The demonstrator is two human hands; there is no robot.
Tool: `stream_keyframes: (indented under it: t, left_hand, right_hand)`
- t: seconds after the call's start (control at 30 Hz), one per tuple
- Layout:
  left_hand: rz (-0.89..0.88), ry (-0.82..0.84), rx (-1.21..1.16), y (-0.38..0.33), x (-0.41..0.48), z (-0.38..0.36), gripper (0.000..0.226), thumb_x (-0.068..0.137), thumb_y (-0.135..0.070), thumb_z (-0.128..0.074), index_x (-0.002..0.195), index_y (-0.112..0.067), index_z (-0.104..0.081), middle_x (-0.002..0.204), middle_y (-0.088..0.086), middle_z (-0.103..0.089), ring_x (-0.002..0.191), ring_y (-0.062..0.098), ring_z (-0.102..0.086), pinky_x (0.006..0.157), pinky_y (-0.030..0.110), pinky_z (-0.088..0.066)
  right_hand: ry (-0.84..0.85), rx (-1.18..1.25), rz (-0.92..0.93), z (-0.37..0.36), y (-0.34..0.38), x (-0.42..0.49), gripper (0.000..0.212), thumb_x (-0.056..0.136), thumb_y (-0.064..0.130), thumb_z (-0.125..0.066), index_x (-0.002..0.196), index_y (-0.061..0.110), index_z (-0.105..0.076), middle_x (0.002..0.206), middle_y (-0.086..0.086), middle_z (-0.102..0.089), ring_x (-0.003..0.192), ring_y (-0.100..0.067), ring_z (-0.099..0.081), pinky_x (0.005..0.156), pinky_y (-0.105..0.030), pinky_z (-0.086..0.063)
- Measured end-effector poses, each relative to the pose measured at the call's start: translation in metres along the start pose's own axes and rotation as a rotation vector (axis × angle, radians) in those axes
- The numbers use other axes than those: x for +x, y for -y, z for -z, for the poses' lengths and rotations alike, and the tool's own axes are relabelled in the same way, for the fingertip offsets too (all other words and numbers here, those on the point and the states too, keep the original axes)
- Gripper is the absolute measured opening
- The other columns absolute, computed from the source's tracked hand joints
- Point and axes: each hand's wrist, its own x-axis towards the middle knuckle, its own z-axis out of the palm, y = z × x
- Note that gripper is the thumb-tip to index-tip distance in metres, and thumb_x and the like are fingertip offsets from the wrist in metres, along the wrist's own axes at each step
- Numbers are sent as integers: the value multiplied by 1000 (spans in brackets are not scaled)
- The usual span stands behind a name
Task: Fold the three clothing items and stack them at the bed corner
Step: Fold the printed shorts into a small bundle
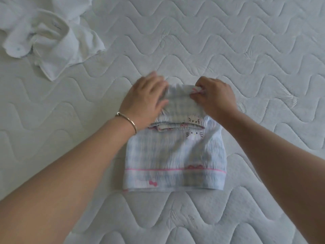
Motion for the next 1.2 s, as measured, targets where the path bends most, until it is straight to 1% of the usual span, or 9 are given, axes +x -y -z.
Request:
stream_keyframes:
  t: [0.17,0.43,0.5,0.63,0.73,0.8,0.97,1.07,1.2]
  left_hand:
    - [-315,268,71,-30,-48,-30,70,93,-55,-13,134,-5,-42,139,11,-46,128,28,-43,106,37,-19]
    - [-303,72,-89,-40,-66,-20,43,89,-36,-42,114,-9,-63,124,8,-60,119,22,-52,101,33,-32]
    - [-39,-51,-405,-49,-83,-2,28,84,-26,-49,93,-10,-70,101,7,-68,99,14,-59,90,23,-42]
    - [1077,-223,-1491,-62,-114,26,32,93,-23,-37,85,-7,-63,72,0,-72,77,10,-66,75,22,-52]
    - [1335,-124,-1812,-60,-129,39,66,87,-62,-28,90,-7,-65,81,11,-73,80,23,-69,71,33,-58]
    - [1308,5,-1798,-66,-133,42,61,82,-61,-36,93,-9,-67,84,8,-73,74,17,-70,59,29,-58]
    - [1205,-42,-1345,-77,-143,18,41,80,6,-60,119,0,-47,90,6,-65,60,-1,-64,58,16,-53]
    - [1187,-169,-1155,-80,-154,9,42,78,6,-63,113,-9,-45,97,13,-65,59,-5,-61,66,22,-50]
    - [896,-262,-511,-89,-152,15,45,74,-8,-62,117,-4,-48,113,16,-51,99,25,-52,87,24,-38]
  right_hand:
    - [-94,20,84,-4,-5,-4,18,83,24,-63,85,7,-59,77,-8,-62,81,-32,-55,72,-31,-26]
    - [-299,-56,260,15,-2,-62,13,87,24,-58,81,13,-57,73,-2,-63,76,-25,-56,77,-32,-31]
    - [-304,-60,301,22,0,-85,7,88,21,-58,84,19,-52,77,0,-63,80,-20,-52,79,-33,-33]
    - [-228,-95,407,23,2,-138,10,85,13,-57,86,21,-51,83,-1,-64,89,-18,-52,83,-36,-38]
    - [-125,-165,417,15,-5,-175,7,80,10,-62,82,16,-62,90,-1,-66,102,-17,-53,93,-37,-37]
    - [-57,-200,398,11,-10,-190,6,78,11,-61,81,15,-64,92,-2,-65,108,-17,-51,97,-37,-33]
    - [105,-281,267,6,-12,-210,19,71,15,-75,87,16,-65,99,-2,-65,109,-21,-60,101,-42,-28]
    - [149,-282,188,6,-7,-219,15,75,22,-69,89,18,-66,100,0,-66,110,-20,-60,104,-41,-25]
    - [-28,-148,86,19,17,-210,29,77,37,-47,83,17,-68,94,0,-64,98,-24,-58,98,-43,-36]
